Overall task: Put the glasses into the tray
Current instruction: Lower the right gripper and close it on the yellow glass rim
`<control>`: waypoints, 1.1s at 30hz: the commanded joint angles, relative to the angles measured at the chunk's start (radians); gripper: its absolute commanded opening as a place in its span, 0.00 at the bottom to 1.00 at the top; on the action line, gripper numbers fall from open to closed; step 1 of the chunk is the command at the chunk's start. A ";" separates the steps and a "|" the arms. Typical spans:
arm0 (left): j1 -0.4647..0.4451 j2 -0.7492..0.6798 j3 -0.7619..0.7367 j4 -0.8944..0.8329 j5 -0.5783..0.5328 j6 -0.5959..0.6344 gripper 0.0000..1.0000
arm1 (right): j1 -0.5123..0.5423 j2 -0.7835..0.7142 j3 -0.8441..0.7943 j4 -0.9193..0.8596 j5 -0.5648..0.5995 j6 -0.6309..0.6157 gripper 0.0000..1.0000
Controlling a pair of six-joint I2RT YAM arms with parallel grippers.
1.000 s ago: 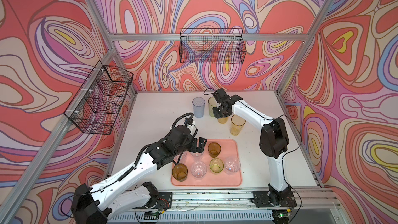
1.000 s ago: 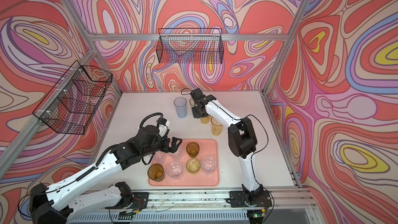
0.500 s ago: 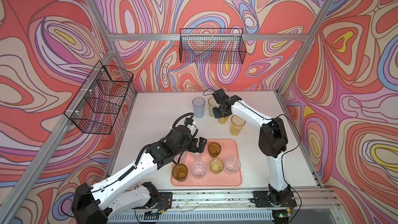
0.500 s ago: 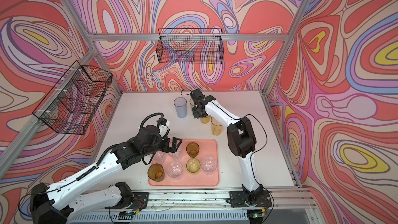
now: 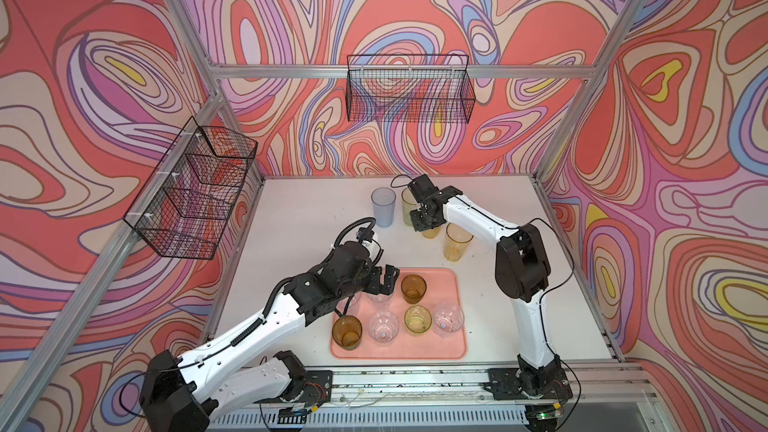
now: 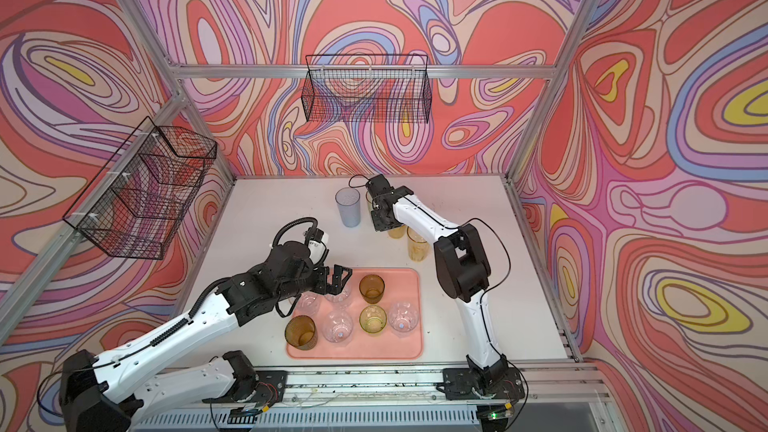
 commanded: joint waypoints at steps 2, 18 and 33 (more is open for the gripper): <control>0.005 0.004 0.028 -0.015 -0.005 -0.016 1.00 | -0.004 0.010 -0.007 0.006 0.010 0.003 0.19; 0.005 -0.023 0.011 -0.010 -0.017 -0.020 1.00 | -0.004 -0.023 -0.034 0.023 -0.002 0.046 0.09; 0.005 -0.033 0.004 -0.007 -0.009 -0.031 1.00 | -0.004 -0.092 -0.110 0.040 -0.044 0.094 0.00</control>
